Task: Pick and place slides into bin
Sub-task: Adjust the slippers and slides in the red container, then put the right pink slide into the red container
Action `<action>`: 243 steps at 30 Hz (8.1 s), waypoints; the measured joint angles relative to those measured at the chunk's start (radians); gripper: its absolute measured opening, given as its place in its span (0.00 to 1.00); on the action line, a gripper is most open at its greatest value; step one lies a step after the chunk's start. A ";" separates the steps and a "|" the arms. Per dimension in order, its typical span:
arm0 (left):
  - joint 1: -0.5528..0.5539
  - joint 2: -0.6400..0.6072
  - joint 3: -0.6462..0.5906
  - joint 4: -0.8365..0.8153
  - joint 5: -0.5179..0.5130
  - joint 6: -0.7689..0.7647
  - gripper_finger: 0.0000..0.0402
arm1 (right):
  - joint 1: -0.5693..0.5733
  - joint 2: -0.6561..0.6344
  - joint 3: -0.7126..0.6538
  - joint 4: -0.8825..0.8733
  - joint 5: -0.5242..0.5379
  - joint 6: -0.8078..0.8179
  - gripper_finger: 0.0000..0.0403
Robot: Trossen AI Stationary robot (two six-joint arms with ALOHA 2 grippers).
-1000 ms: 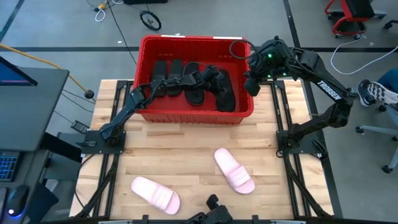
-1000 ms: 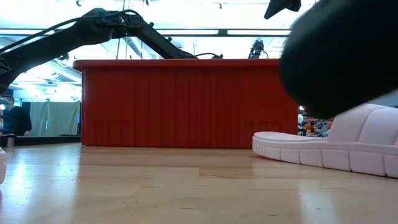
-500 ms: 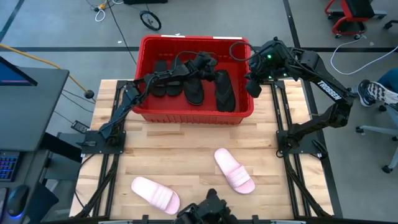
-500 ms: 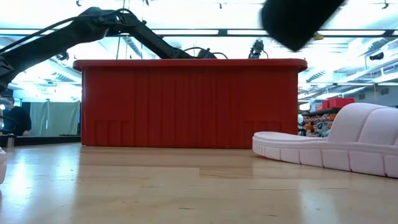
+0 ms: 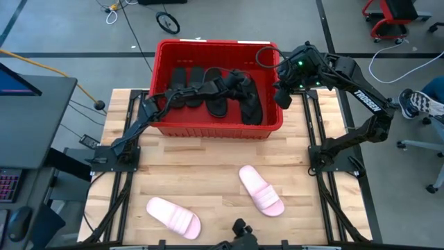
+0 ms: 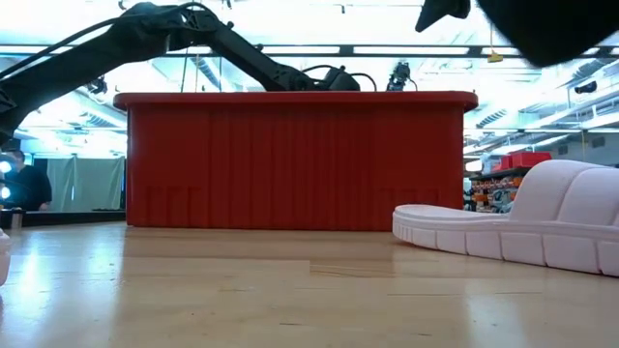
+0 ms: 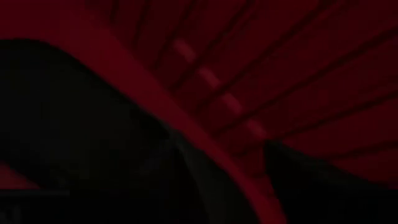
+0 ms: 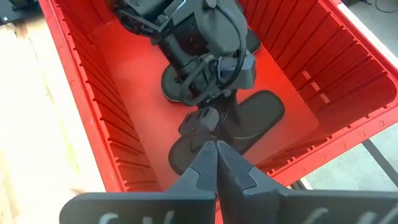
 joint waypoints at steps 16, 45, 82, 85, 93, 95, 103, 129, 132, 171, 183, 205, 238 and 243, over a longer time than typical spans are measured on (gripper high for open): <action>-0.004 0.005 0.000 -0.080 0.051 -0.026 0.62 | 0.000 0.000 0.000 -0.002 0.000 0.000 0.00; 0.163 -0.384 0.002 -0.051 0.050 0.128 0.56 | -0.076 0.248 -0.178 0.181 -0.196 -0.359 0.27; 0.349 -0.689 0.001 -0.181 -0.030 0.414 0.47 | -0.200 0.744 -0.177 0.343 -0.288 -0.470 0.21; 0.353 -0.689 0.001 -0.181 -0.029 0.417 0.47 | -0.214 0.742 -0.177 0.350 -0.287 -0.465 0.05; 0.386 -0.689 0.001 -0.181 -0.030 0.465 0.46 | -0.248 0.636 -0.173 0.370 -0.349 -0.393 0.01; 0.398 -0.689 0.001 -0.181 -0.029 0.484 0.46 | -0.253 0.597 -0.172 0.393 -0.359 -0.369 0.01; 0.448 -0.689 0.001 -0.181 -0.030 0.548 0.46 | -0.260 0.530 -0.171 0.472 -0.378 -0.342 0.01; 0.457 -0.687 0.001 -0.229 -0.028 0.541 0.44 | -0.266 0.669 -0.192 0.367 -0.344 -0.216 0.49; 0.453 -0.687 0.001 -0.237 -0.028 0.541 0.44 | -0.265 0.669 -0.216 0.373 -0.367 -0.218 0.49; 0.446 -0.687 0.000 -0.263 -0.028 0.481 0.43 | -0.251 0.669 -0.246 0.801 -0.443 -0.373 0.10; 0.446 -0.688 0.000 -0.340 -0.028 0.493 0.43 | -0.251 0.613 -0.246 0.669 -0.436 -0.301 0.30; 0.202 -0.706 0.000 -0.886 0.501 0.765 0.43 | 0.008 0.141 -0.245 0.122 -0.722 -0.228 0.29; -0.008 -0.704 0.000 -0.860 0.266 0.399 0.43 | 0.687 0.163 -0.790 0.431 -0.503 -0.296 0.29; -0.020 -0.704 0.000 -0.860 0.266 0.377 0.43 | 0.685 0.163 -0.792 0.459 -0.511 -0.289 0.29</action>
